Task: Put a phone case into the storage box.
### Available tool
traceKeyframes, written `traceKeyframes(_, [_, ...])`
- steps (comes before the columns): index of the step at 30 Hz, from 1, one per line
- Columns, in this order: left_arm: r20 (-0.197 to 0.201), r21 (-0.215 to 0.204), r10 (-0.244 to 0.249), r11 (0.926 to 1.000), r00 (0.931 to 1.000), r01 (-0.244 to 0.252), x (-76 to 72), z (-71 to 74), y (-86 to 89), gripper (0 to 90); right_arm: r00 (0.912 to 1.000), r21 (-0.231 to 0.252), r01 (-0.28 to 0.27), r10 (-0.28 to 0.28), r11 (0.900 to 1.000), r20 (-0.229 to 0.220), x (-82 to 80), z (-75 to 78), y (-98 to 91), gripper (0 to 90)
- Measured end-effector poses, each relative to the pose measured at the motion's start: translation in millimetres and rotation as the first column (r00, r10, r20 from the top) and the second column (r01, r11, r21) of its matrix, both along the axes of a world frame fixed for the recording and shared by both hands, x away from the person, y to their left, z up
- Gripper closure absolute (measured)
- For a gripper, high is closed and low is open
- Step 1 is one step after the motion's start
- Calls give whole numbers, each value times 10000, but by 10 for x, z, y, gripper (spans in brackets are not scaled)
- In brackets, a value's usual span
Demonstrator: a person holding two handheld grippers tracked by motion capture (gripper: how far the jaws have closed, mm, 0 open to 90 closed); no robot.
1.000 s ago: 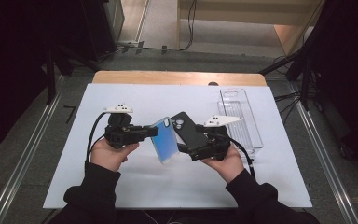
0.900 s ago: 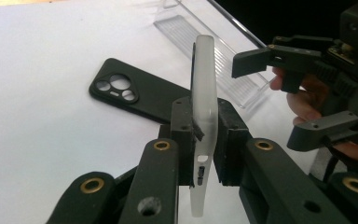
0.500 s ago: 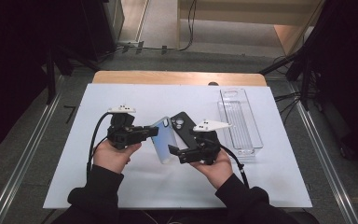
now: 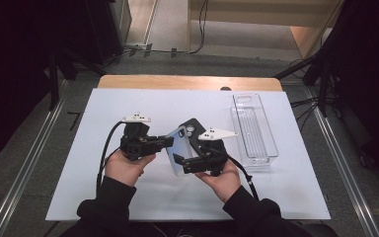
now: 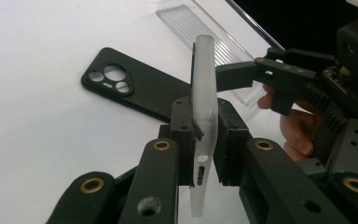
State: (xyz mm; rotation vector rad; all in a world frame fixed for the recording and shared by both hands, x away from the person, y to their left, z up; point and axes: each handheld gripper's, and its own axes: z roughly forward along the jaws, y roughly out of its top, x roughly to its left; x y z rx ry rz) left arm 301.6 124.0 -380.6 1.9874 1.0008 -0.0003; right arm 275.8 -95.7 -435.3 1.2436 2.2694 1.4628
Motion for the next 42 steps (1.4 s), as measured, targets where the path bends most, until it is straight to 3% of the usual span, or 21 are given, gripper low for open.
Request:
traceKeyframes(16, [7,70,-311,9995,9995,311,-58,-41,-182,810,9998,-232,180,-179,9996,21,14,-30,60,39])
traceKeyframes(19, [34,42,-316,9995,9995,316,-63,-43,-191,810,9998,-222,182,-182,9996,10,17,-33,61,48])
traceKeyframes(20, [57,15,-294,9996,9996,294,-67,-42,-196,809,9998,-266,202,-201,9994,28,17,-35,60,123])
traceKeyframes(31, [75,12,-409,9992,9991,409,-71,-37,-192,807,10000,-250,37,-39,9997,-90,26,-26,47,142])
traceKeyframes(37, [51,-474,-350,9983,9994,352,-55,-5,-147,694,9997,-158,-67,64,9999,-217,47,-14,20,145])
traceKeyframes(42, [71,-545,-302,9980,9995,305,-44,37,-102,585,9995,-264,15,-23,9996,-301,73,-25,-14,145])
